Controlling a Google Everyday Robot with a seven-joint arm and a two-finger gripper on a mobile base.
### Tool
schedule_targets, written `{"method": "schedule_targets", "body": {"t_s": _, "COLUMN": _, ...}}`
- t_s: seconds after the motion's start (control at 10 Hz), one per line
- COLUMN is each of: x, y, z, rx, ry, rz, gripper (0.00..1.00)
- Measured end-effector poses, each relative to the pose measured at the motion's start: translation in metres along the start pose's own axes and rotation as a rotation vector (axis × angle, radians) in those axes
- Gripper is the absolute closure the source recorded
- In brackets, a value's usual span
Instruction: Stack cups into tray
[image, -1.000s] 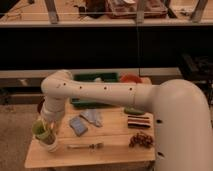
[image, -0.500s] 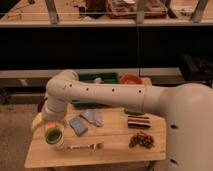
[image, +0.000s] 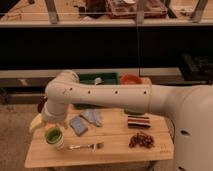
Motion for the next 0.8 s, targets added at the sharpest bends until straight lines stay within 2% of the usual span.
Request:
{"method": "schedule_targets", "body": {"t_s": 0.2, "x": -0.004, "y": 0.025, "z": 0.012, "rx": -0.018, "ry": -0.006, "rz": 0.041, "gripper": 0.20}}
{"method": "schedule_targets", "body": {"t_s": 0.5, "x": -0.003, "y": 0.039, "z": 0.017, "rx": -0.040, "ry": -0.015, "rz": 0.084, "gripper": 0.21}}
{"method": "schedule_targets", "body": {"t_s": 0.7, "x": -0.001, "y": 0.042, "z": 0.021, "rx": -0.057, "ry": -0.024, "rz": 0.104, "gripper": 0.37}}
{"method": "schedule_targets", "body": {"t_s": 0.8, "x": 0.000, "y": 0.043, "z": 0.023, "rx": -0.063, "ry": -0.030, "rz": 0.110, "gripper": 0.41}}
